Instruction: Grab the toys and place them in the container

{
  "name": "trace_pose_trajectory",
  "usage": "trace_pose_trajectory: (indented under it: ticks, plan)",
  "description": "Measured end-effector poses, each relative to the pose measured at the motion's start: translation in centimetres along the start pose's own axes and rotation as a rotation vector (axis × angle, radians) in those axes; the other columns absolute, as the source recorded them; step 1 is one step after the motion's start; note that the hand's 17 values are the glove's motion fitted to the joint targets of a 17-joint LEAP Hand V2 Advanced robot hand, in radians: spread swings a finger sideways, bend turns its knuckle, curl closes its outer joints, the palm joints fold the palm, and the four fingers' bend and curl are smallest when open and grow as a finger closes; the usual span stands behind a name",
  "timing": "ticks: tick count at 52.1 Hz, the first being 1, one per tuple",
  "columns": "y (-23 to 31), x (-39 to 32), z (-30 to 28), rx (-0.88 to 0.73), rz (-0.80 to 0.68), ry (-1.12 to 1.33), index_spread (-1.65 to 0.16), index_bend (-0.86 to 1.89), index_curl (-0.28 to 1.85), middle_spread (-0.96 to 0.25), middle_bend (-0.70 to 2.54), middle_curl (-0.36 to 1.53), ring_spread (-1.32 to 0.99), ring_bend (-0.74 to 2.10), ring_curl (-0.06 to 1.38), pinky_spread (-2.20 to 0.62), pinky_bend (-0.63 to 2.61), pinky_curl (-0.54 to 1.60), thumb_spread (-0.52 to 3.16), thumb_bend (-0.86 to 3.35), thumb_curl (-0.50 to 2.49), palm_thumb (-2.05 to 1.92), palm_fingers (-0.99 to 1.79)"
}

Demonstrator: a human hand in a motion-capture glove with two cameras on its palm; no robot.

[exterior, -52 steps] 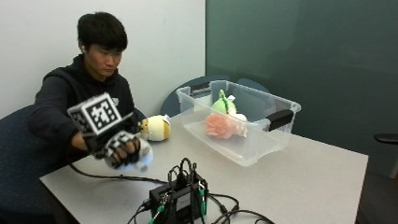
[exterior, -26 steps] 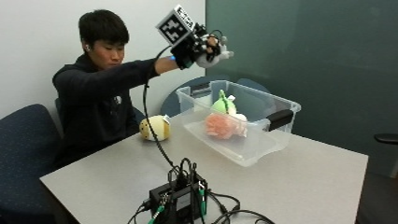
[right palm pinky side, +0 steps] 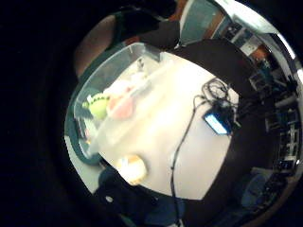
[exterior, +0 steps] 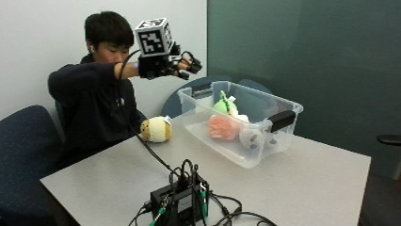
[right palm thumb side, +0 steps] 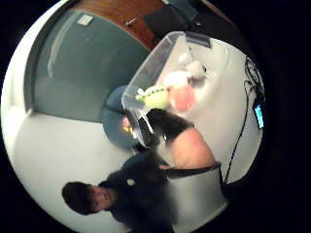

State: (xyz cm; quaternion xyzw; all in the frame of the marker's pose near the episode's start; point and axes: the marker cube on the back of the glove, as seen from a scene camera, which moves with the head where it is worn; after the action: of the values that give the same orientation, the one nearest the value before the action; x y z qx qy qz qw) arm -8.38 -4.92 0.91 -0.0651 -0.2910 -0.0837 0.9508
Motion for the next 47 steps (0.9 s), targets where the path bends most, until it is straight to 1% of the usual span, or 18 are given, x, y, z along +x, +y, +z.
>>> trace_pose_trajectory:
  ticks: [3,6,9,13,20,24,26,29,32,37,40,44,47]
  plan:
    - [4.0,-1.2,2.4,-0.057,-0.060,0.104,-0.28,0.17,0.50,0.00,0.18,0.48,-0.04,0.18,0.34,0.01,0.61,0.39,1.24,-0.01,0.32,0.04,-0.09]
    - [6.6,-1.0,4.8,-0.111,-0.049,0.175,-0.28,0.17,0.49,0.01,0.19,0.48,-0.04,0.18,0.34,0.02,0.62,0.38,1.26,-0.01,0.32,0.04,-0.04]
    - [8.1,0.2,7.0,-0.167,-0.013,0.161,-0.28,0.17,0.48,0.01,0.18,0.47,-0.04,0.18,0.34,0.02,0.63,0.38,1.26,-0.01,0.32,0.04,-0.03]
    - [8.8,2.5,9.1,-0.229,0.022,0.098,-0.28,0.15,0.46,0.01,0.16,0.45,-0.03,0.20,0.34,0.03,0.68,0.39,1.27,-0.02,0.31,0.03,-0.04]
    - [13.9,-1.1,19.0,-0.330,-0.130,0.158,-0.28,0.14,0.43,0.02,0.11,0.39,0.00,0.21,0.34,0.04,0.78,0.41,1.27,-0.02,0.31,0.02,-0.08]
    - [14.9,-1.7,22.5,-0.381,-0.160,0.164,-0.29,0.15,0.41,0.03,0.09,0.36,0.01,0.22,0.35,0.05,0.88,0.43,1.25,-0.02,0.32,0.02,-0.07]
    - [15.1,-1.8,23.6,-0.370,-0.167,0.193,-0.30,0.14,0.40,0.03,0.08,0.34,0.02,0.26,0.36,0.05,0.93,0.44,1.24,-0.01,0.32,0.04,-0.05]
    - [14.8,-2.0,24.2,-0.299,-0.174,0.232,-0.31,0.11,0.38,0.03,0.06,0.30,0.03,0.36,0.38,0.04,1.05,0.47,1.24,0.01,0.33,0.10,0.01]
    - [14.5,-2.0,24.5,-0.256,-0.185,0.223,-0.31,0.11,0.35,0.03,0.12,0.29,0.02,0.54,0.41,0.00,1.07,0.45,1.25,0.05,0.35,0.18,0.17]
    - [14.0,-2.3,24.7,-0.198,-0.219,0.157,-0.30,0.06,0.30,-0.03,0.25,0.32,-0.11,0.89,0.48,-0.15,1.09,0.43,1.36,0.19,0.40,0.42,0.59]
    - [13.5,-2.6,24.5,-0.182,-0.226,0.119,-0.30,0.07,0.28,-0.06,0.30,0.34,-0.17,1.03,0.53,-0.21,1.13,0.44,1.39,0.25,0.43,0.53,0.72]
    - [12.4,-3.2,23.0,-0.162,-0.221,0.097,-0.30,0.10,0.27,-0.10,0.35,0.39,-0.23,1.15,0.59,-0.26,1.22,0.49,1.31,0.29,0.49,0.66,0.78]
    - [10.4,-3.0,19.1,-0.093,-0.199,0.071,-0.30,0.14,0.28,-0.13,0.39,0.42,-0.26,1.20,0.63,-0.28,1.26,0.52,1.24,0.30,0.53,0.71,0.76]
